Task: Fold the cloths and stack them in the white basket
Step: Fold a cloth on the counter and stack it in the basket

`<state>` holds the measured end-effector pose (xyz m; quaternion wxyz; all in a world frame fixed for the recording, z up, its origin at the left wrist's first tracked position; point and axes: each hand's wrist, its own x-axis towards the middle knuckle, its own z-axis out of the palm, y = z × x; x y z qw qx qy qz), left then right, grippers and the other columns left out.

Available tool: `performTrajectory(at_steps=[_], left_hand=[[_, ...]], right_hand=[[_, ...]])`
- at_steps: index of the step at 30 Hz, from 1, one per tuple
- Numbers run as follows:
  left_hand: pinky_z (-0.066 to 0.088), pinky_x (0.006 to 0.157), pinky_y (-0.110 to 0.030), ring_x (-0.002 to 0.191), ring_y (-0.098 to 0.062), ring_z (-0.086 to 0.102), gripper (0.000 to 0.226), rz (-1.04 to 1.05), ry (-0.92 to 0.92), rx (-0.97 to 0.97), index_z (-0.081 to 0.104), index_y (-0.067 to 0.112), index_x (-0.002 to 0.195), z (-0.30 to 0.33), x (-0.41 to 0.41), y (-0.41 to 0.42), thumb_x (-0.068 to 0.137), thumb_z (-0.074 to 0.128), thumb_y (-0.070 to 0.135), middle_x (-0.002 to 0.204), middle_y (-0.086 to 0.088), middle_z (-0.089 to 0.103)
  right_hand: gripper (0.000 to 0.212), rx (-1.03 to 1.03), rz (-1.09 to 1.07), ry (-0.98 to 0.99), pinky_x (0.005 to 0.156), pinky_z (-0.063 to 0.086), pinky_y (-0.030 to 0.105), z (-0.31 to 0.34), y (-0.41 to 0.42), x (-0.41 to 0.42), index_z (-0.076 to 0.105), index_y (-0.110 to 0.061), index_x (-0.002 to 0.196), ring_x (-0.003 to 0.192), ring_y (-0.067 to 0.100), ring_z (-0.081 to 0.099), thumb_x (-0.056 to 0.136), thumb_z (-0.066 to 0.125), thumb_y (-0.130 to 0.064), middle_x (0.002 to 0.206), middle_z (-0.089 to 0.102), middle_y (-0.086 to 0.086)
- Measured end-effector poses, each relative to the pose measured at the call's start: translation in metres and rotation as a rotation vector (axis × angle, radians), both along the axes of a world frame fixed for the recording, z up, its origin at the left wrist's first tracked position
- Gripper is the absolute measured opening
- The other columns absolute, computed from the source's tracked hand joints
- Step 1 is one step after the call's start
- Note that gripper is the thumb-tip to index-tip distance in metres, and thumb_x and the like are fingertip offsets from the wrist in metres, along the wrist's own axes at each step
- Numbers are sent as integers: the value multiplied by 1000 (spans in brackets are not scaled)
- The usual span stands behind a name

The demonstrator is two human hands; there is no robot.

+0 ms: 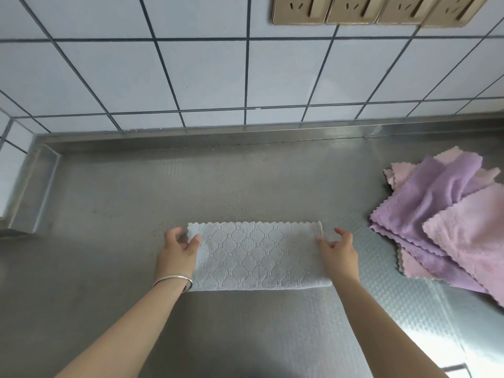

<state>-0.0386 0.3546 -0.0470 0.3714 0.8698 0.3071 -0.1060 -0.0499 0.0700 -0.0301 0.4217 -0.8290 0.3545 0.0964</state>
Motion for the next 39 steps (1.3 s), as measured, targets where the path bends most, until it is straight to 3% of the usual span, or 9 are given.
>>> performTrajectory(at_steps=[3,7,13,19,25,31,34,36,39], left_hand=[[41,83,-33,98,-29,59,52,-4,-67,-82,38,23,135,3,-24,-6,88,58,27,102,-8,64],[40,96,-35,113,-25,54,47,-123,-71,-85,46,27,132,-5,-47,-7,88,53,11,128,-6,56],[37,97,-33,114,-28,51,47,-231,-30,19,51,15,131,-8,-51,-6,85,62,17,126,-12,51],[41,93,-33,117,-24,50,68,-343,-1,155,39,19,139,-5,-53,-7,80,67,37,130,-4,43],[45,86,-34,109,-22,53,74,-433,28,268,32,27,142,-9,-54,0,79,65,45,128,-2,37],[46,87,-49,112,-36,51,65,-511,-70,501,63,21,116,-15,-58,-14,56,82,37,127,-11,52],[33,102,-58,127,-33,46,54,-769,-147,574,60,25,122,-5,-50,-47,69,59,38,139,-6,50],[7,112,-55,139,-28,28,53,-930,-168,636,48,30,133,-6,-42,-66,83,41,43,150,0,33],[-1,109,-51,137,-26,20,60,-1115,-139,651,47,27,134,-21,-32,-75,86,27,56,149,0,27]], right_hand=[[54,-19,28,15,66,37,29,2,-4,-21,33,-13,139,67,2,46,90,53,-20,67,51,-9],[56,-101,87,69,68,46,34,-2,-4,-46,35,-14,134,74,15,57,84,58,-24,69,58,-6],[49,-163,186,27,74,47,33,-12,-3,-62,41,-19,130,85,19,60,86,60,-30,83,64,-3],[36,-254,213,19,81,47,36,-24,-9,-69,51,-21,116,96,19,55,85,62,-36,91,63,-6],[31,-331,227,107,74,40,28,-24,-6,-65,53,-21,106,95,18,53,85,60,-42,90,58,-6],[23,-317,303,296,71,45,30,-17,-7,-49,49,-24,68,91,20,58,85,58,-37,85,59,-3],[20,-300,314,311,64,40,26,-11,-6,-46,50,-23,69,82,17,56,84,57,-32,77,56,-4],[19,-290,318,310,62,40,27,-8,-5,-47,50,-22,68,78,16,55,83,57,-31,75,56,-4],[8,-297,324,294,61,41,26,-5,-1,-49,55,-22,79,81,17,56,83,55,-28,74,54,-5]])
